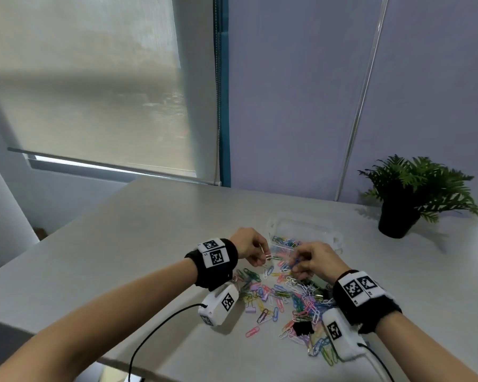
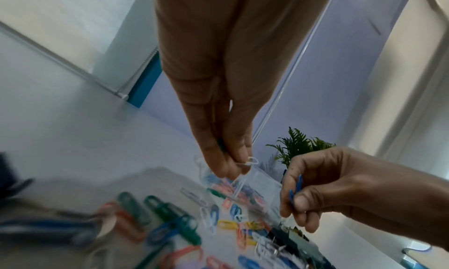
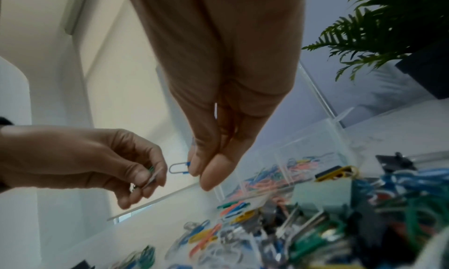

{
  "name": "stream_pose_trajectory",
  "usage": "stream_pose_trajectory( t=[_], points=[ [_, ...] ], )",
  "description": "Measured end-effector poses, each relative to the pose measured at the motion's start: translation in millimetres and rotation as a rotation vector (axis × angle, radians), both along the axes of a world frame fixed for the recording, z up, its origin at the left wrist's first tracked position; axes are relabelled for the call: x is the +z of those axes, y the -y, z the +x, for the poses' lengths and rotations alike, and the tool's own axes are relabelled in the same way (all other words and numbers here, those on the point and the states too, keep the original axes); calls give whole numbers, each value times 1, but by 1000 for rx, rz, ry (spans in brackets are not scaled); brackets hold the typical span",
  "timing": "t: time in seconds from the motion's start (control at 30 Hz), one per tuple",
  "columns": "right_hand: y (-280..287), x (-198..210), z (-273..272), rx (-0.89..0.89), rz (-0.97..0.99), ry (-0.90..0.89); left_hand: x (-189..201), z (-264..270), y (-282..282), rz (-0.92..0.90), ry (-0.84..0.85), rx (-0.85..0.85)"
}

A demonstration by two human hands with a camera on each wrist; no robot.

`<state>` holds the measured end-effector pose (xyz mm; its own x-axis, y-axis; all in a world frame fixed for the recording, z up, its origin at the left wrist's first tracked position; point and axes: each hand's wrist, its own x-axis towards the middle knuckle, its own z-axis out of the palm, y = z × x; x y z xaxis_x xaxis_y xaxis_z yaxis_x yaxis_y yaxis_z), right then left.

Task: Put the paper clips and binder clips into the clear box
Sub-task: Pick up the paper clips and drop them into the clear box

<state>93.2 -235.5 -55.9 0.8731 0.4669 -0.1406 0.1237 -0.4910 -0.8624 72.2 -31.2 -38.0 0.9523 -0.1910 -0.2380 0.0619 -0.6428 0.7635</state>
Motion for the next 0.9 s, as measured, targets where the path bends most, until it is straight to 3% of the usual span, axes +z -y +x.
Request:
stream_pose_trajectory(
  t=[0.23,0.37,0.47,0.6,0.73,0.9],
  points=[
    [17,26,34,-226,69,99,30,52,44,118,195,-32],
    [10,34,52,-263,-117,234,39,59,60,298,215,-151],
    [5,33,46,-105,-525,394,37,42,56,369,268,-182],
    [-4,35,8,125,-658,605,26,8,32,391,283,-246],
    [-24,21,-21,490,-822,420,11,-14,11,459,191,-343],
    [-41,7,-29,516,-960,455,-3,-15,20,611,221,-326]
  ],
)
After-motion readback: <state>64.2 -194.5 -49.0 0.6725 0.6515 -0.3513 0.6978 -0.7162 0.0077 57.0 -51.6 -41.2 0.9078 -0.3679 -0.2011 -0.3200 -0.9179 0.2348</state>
